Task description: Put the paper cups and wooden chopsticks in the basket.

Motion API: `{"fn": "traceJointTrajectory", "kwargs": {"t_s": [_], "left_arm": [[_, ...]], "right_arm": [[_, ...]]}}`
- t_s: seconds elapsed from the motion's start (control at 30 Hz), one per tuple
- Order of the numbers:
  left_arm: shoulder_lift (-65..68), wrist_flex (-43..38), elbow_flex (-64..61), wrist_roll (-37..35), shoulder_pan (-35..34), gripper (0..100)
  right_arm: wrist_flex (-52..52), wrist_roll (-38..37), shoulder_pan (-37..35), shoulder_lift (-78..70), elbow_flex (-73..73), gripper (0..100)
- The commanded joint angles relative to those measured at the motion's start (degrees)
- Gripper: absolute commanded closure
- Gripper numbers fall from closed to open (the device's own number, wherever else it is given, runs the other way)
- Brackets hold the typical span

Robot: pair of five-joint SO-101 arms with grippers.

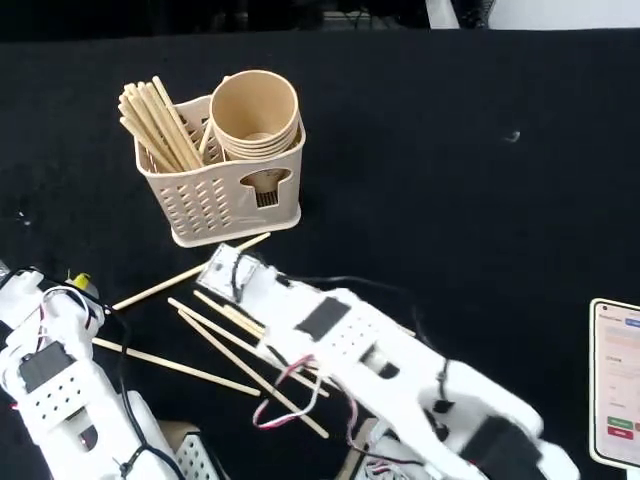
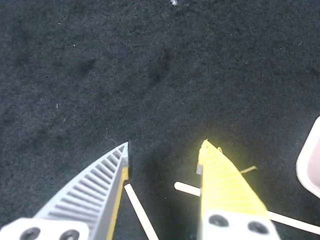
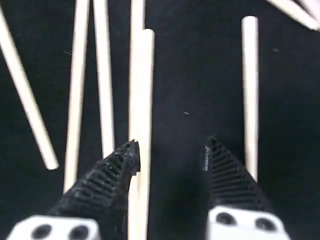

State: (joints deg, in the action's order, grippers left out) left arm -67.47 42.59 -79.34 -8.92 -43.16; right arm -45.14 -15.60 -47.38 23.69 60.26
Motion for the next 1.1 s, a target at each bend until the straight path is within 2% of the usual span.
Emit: {"fn": "traceJointTrajectory", "kwargs": {"t_s": [0.0, 0.23, 0.33, 0.47, 0.73, 0.8, 0.97, 1.07], "left_arm": [[-0.4, -0.7, 0.4, -0.4, -0.4, 77], [-0.4, -0.8, 0.4, -0.4, -0.4, 77], [-0.4, -0.7, 0.4, -0.4, -0.4, 77], [-0.4, -0.6, 0.4, -0.4, -0.5, 77], [-0.4, -0.7, 0.4, -0.4, -0.5, 77], [-0.4, -0.7, 0.4, -0.4, -0.5, 77], [-0.4, -0.7, 0.4, -0.4, -0.5, 77], [-0.4, -0.7, 0.4, -0.4, -0.5, 77]], "right_arm": [[0.8, 1.6, -3.3, -3.3, -5.4, 78.9], [3.3, 1.6, -3.3, -10.4, -8.5, 78.9], [6.6, 1.6, -0.6, -14.9, -9.3, 79.2], [3.0, 1.5, 3.0, -18.9, -14.0, 79.5], [-3.6, -10.5, 3.4, -21.4, -15.3, 93.6], [-5.2, -12.0, 3.4, -21.8, -15.3, 92.9], [-9.2, -13.3, 3.4, -21.8, -15.1, 82.8], [-9.7, -14.3, 3.4, -21.8, -14.9, 89.3]]}}
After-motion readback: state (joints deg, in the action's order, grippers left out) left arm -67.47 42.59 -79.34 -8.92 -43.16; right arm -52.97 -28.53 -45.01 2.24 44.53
